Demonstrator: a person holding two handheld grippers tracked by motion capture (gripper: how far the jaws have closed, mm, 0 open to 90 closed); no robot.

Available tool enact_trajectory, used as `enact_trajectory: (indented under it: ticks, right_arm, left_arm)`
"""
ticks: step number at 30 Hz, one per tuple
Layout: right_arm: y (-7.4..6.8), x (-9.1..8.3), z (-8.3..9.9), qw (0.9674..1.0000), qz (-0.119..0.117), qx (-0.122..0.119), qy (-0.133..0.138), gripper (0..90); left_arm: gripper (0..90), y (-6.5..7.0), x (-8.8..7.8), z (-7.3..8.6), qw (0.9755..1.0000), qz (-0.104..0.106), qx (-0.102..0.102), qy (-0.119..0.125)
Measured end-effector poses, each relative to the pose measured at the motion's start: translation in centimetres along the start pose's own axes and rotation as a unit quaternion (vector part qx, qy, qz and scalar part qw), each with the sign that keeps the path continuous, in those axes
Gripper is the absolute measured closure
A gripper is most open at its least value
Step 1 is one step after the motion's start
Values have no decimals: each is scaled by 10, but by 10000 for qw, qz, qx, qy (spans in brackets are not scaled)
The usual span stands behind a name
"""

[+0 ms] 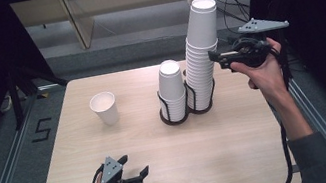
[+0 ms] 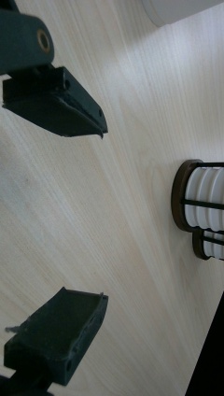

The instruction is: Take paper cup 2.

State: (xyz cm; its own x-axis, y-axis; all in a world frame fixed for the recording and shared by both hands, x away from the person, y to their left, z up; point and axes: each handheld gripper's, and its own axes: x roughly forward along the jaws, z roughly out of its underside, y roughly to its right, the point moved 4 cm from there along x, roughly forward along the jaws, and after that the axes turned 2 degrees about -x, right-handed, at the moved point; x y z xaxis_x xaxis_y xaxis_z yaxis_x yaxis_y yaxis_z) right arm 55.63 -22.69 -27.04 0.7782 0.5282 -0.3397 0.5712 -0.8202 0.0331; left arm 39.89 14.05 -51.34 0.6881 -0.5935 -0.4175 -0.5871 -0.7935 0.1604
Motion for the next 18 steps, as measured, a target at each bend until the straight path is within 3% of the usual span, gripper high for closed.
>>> enact_trajectory:
  ticks: [7, 18]
  right_arm:
    - [3, 10, -20, 9996, 2, 137, 254, 158]
    - [8, 31, -38, 9997, 86, 40, 227, 155]
  left_arm:
    - [147, 2, 1, 0, 10000, 78, 36, 9]
    - [147, 4, 1, 0, 9999, 80, 122, -33]
